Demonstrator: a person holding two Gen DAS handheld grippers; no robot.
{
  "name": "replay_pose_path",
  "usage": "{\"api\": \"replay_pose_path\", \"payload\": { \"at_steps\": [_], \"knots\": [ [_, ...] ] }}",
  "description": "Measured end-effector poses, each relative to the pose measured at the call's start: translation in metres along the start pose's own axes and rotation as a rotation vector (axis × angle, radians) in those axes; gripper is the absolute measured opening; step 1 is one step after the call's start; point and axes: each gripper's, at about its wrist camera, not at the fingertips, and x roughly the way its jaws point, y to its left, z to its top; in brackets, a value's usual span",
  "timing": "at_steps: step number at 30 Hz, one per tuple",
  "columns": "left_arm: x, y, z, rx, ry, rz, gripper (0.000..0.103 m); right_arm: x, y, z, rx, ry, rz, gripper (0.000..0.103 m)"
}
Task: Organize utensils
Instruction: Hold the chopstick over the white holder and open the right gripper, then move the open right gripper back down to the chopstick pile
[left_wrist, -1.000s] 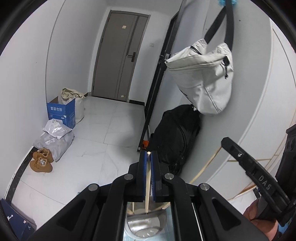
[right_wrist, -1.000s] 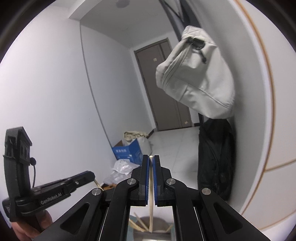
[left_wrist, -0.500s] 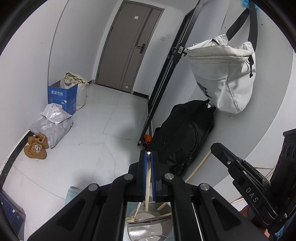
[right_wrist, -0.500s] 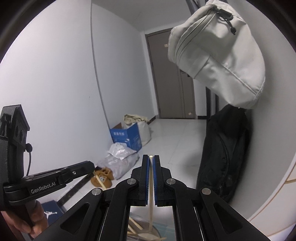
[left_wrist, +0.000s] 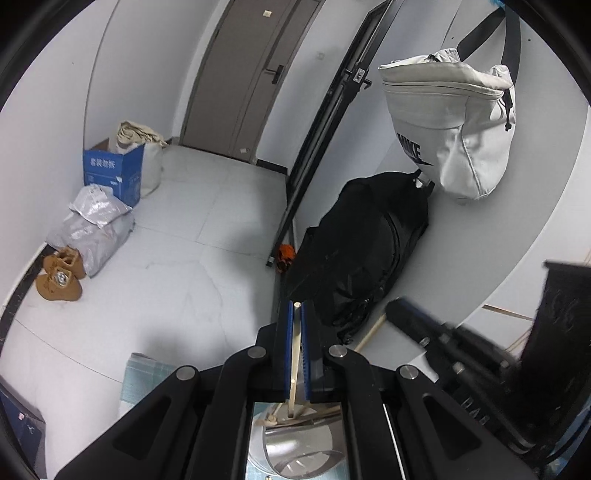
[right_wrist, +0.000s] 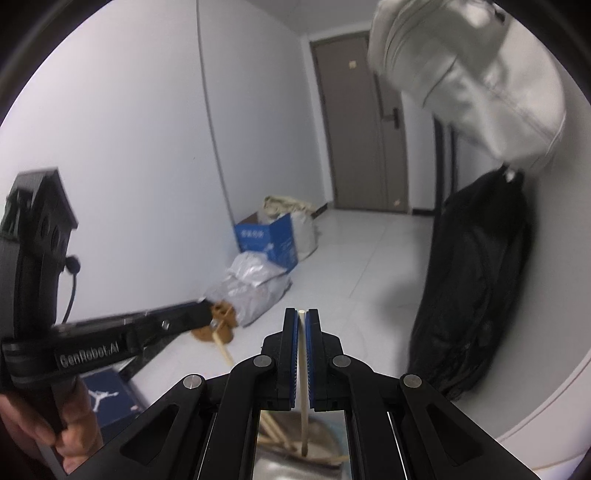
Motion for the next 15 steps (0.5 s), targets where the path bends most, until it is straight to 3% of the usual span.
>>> {"api": "replay_pose_path", "payload": {
  "at_steps": [5,9,13,15],
  "knots": [
    [0.001,-0.001,-0.001,0.02,0.057,-0.042,0.004,0.0,-0.004,-0.015,0.079,0.029,0.063,0.009],
    [-0.003,0.003,-0.002,-0.01,0.085,-0.095,0.044,-0.013,-0.013,-0.026,0.152,0.022,0.072,0.028],
    [-0.011,0.002,-0.003,0.0,0.08,-0.091,0.049,-0.031,-0.017,-0.034,0.18,0.01,0.05,0.03],
    [-0.017,-0.001,-0.004,0.006,0.08,-0.084,0.053,-0.039,-0.017,-0.038,0.194,0.001,0.036,0.037]
  ]
}}
